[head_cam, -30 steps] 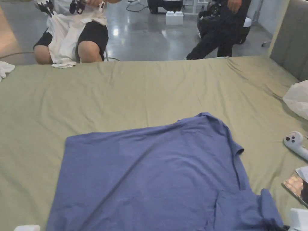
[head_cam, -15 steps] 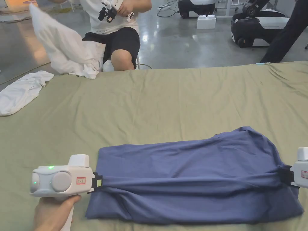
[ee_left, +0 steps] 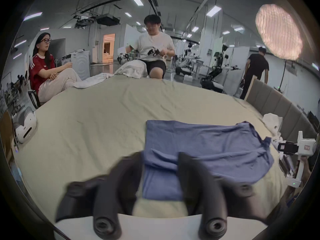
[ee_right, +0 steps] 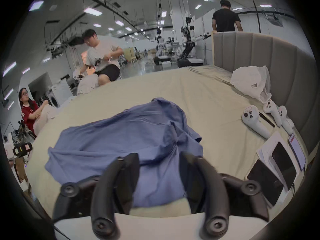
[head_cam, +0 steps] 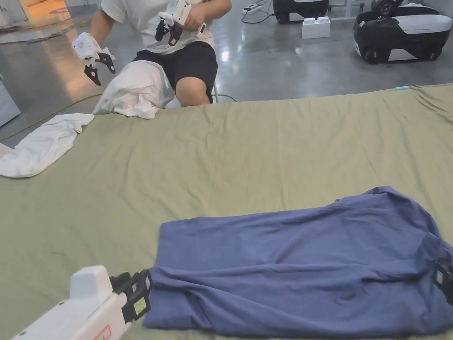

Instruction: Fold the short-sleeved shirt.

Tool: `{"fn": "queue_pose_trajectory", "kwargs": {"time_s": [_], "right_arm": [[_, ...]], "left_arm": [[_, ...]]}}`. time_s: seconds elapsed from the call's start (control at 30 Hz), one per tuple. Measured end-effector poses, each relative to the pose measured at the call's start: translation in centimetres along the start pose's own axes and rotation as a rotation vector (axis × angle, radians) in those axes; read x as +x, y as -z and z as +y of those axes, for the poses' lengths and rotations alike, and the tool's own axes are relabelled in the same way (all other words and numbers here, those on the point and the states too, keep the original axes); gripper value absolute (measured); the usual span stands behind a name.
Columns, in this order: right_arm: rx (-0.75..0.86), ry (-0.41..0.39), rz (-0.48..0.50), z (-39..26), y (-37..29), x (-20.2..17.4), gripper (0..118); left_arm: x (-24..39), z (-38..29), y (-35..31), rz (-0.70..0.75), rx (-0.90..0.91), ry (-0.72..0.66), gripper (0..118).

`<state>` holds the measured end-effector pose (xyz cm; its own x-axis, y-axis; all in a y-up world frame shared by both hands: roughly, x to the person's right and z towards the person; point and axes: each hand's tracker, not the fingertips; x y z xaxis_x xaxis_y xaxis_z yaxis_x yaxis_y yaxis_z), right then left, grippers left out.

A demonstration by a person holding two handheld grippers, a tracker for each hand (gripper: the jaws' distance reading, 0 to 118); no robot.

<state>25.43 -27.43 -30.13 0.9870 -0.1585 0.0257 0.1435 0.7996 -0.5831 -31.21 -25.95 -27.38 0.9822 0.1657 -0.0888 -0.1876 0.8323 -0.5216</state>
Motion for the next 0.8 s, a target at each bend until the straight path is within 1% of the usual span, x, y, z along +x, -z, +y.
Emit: {"fn": "queue_pose_trajectory", "kwargs": {"time_s": [0.03,0.07,0.2,0.3,0.37,0.4,0.43,0.47,0.5,0.53,0.67,0.7,0.77,0.8], "right_arm": [[0.009,-0.003,-0.003,-0.8,-1.1,-0.3,12],[0.012,-0.007,-0.005,-1.5,-1.9,-0.6,2],[0.011,-0.037,0.006,-3.9,-4.7,-2.0,1],[0.003,-0.051,0.022,-4.6,-5.8,-2.9,1],[-0.002,-0.048,0.040,-4.6,-6.3,-3.1,1],[-0.001,-0.043,0.039,-4.7,-6.7,-3.2,1],[0.002,-0.040,0.041,-4.7,-7.0,-3.2,1],[0.001,-0.039,0.043,-4.8,-7.1,-3.2,1],[0.000,-0.033,0.041,-4.7,-7.2,-3.0,1],[-0.002,-0.028,0.037,-4.7,-7.3,-2.9,1],[-0.016,-0.004,0.012,-5.1,-7.4,-1.6,1],[-0.021,-0.001,0.002,-5.2,-7.4,-1.3,1],[-0.032,0.007,-0.014,-5.3,-7.3,-0.5,1],[-0.038,0.013,-0.022,-5.4,-7.1,-0.1,1]], "left_arm": [[0.5,-0.4,-1.0,-0.009,-0.001,0.001,0],[0.8,-1.0,-1.7,0.000,0.023,0.004,0],[0.7,-3.0,-2.9,-0.027,-0.026,0.001,0],[0.4,-4.0,-1.6,-0.002,-0.072,0.013,0],[-0.1,-4.4,-0.4,-0.003,-0.097,-0.018,0],[-0.4,-4.6,0.4,-0.010,-0.104,-0.042,8],[-0.5,-4.5,1.6,-0.016,-0.123,-0.059,21],[-0.7,-4.5,2.6,-0.015,-0.146,-0.072,38],[-0.8,-4.7,3.8,-0.011,-0.170,-0.078,59],[-0.9,-4.9,4.8,-0.013,-0.193,-0.080,64],[-0.5,-5.4,8.3,0.008,-0.238,-0.078,63],[-0.1,-5.3,8.8,0.004,-0.245,-0.081,56],[0.3,-5.6,9.9,0.006,-0.273,-0.065,28],[0.6,-5.7,10.4,0.046,-0.292,-0.029,21]]}}
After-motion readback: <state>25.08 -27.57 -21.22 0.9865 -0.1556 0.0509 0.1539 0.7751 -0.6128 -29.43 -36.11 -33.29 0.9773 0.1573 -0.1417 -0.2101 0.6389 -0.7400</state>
